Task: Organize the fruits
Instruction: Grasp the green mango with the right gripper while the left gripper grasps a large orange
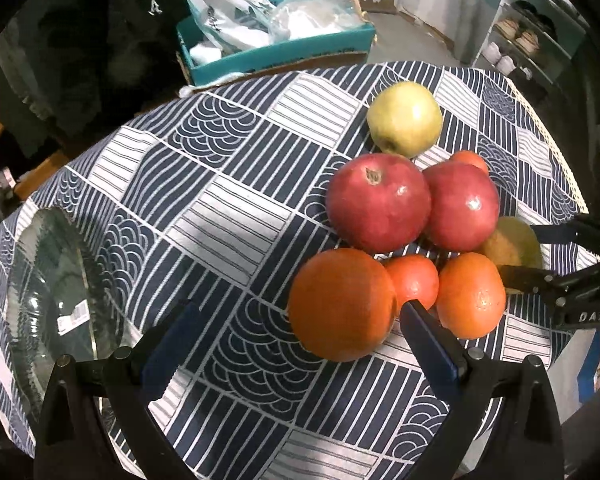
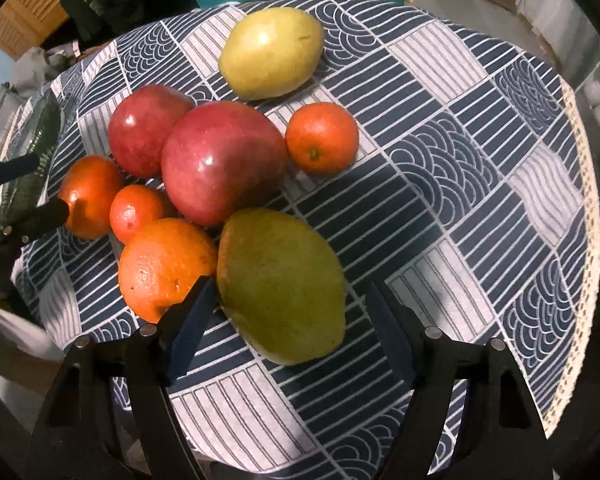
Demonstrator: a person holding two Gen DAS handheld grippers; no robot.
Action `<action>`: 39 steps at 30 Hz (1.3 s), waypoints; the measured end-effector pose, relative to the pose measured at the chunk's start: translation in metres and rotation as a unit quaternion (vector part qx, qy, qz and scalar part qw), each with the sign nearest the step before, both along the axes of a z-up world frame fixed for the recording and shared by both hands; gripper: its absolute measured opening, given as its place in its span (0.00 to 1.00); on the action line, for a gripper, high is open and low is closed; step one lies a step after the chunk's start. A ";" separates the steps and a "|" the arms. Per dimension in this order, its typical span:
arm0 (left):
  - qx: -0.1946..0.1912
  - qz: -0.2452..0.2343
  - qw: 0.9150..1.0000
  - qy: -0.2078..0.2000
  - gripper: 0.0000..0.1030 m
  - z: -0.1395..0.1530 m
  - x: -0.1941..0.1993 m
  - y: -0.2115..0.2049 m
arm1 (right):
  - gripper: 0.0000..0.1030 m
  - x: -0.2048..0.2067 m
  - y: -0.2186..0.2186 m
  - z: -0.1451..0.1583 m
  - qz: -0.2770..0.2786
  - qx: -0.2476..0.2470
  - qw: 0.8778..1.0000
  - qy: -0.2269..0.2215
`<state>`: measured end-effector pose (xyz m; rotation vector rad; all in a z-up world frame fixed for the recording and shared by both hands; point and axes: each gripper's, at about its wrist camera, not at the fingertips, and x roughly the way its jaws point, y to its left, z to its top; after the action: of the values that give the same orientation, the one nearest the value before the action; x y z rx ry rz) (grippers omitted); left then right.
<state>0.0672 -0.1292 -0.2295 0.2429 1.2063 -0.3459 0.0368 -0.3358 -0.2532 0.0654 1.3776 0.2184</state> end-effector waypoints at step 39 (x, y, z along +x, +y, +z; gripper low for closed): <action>-0.029 -0.029 0.999 0.028 0.63 -0.022 -0.002 -0.009 | 0.67 0.005 -0.006 0.003 -0.026 -0.076 0.996 -0.049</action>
<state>0.0653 -0.1381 -0.2519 0.2206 1.2436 -0.4403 0.0422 -0.3420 -0.2499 -0.0365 1.2889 0.0722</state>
